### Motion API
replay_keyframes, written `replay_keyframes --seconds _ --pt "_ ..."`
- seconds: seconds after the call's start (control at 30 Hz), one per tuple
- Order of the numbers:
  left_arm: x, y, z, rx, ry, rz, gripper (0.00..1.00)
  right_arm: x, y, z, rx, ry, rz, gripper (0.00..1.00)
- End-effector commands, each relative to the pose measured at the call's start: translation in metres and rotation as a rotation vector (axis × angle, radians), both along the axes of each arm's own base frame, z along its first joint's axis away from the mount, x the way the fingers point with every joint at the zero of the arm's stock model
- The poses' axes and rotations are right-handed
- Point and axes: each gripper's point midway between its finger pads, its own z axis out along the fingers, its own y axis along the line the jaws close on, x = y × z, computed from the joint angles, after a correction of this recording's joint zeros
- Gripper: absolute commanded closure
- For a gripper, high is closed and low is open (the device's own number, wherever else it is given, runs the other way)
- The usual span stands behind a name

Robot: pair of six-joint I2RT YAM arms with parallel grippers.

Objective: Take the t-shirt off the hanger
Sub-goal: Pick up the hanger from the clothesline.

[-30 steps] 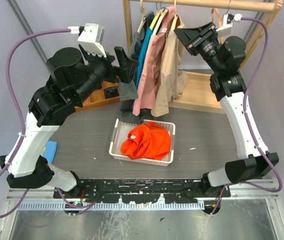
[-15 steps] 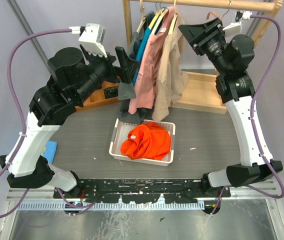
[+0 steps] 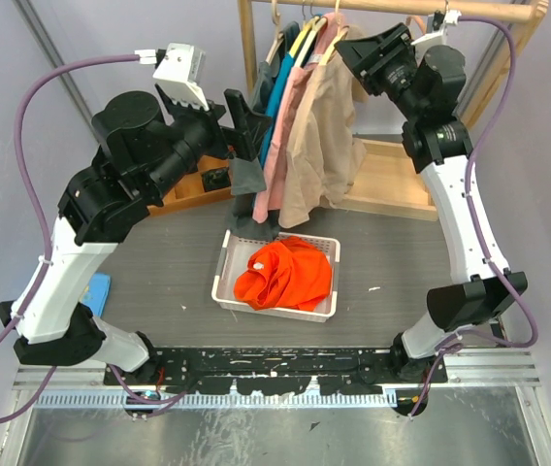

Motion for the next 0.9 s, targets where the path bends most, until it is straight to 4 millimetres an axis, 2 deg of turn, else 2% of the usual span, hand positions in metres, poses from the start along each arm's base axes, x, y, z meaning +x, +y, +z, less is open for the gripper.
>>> replay_keyframes --seconds 0.0,0.2,0.57,0.87 --pt "0.000 -0.004 0.014 -0.024 -0.063 -0.026 0.02 -0.003 -0.001 0.030 0.031 -0.070 0.000 0.46" --pt "0.003 -0.010 0.011 -0.017 -0.062 -0.034 0.02 0.012 0.004 0.027 0.044 -0.057 0.013 0.47" --pt "0.006 -0.009 0.011 -0.004 -0.069 -0.026 0.02 0.033 0.009 0.020 0.068 -0.036 0.023 0.50" --pt "0.009 -0.006 0.012 0.002 -0.076 -0.016 0.02 0.043 0.013 0.019 0.087 -0.044 0.032 0.57"
